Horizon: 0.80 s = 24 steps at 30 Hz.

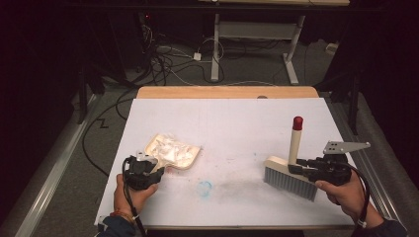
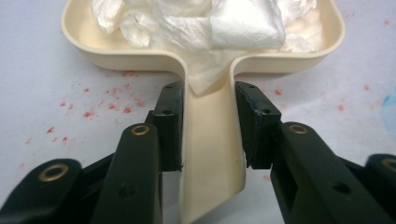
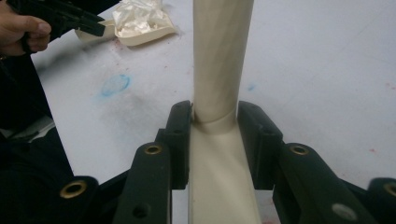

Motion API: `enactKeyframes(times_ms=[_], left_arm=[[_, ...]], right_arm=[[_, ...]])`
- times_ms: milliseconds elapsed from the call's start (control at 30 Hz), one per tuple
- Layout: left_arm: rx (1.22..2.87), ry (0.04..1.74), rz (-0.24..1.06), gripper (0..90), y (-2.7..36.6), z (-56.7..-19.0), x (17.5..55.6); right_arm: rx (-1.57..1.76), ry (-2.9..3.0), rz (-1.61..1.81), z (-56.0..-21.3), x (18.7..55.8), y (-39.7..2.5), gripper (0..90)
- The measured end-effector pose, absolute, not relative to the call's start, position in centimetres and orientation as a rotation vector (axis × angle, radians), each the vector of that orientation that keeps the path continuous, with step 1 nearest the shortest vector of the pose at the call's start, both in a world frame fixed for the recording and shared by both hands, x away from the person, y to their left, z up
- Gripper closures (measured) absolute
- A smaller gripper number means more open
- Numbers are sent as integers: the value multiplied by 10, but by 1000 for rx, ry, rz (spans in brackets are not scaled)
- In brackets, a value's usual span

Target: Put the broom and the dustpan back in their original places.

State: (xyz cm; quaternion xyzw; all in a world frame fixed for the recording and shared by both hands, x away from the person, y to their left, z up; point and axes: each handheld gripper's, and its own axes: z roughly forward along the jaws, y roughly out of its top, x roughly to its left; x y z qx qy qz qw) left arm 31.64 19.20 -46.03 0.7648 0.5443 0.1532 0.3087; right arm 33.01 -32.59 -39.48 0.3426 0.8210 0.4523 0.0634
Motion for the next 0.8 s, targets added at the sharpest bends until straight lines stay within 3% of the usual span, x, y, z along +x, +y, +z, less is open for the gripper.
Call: enactKeyframes(times_ms=[800], left_arm=[[1992, 1442, 440, 619, 183, -459, 308]], right_arm=[[1247, 2489, 1277, -415, 396, -329, 652]])
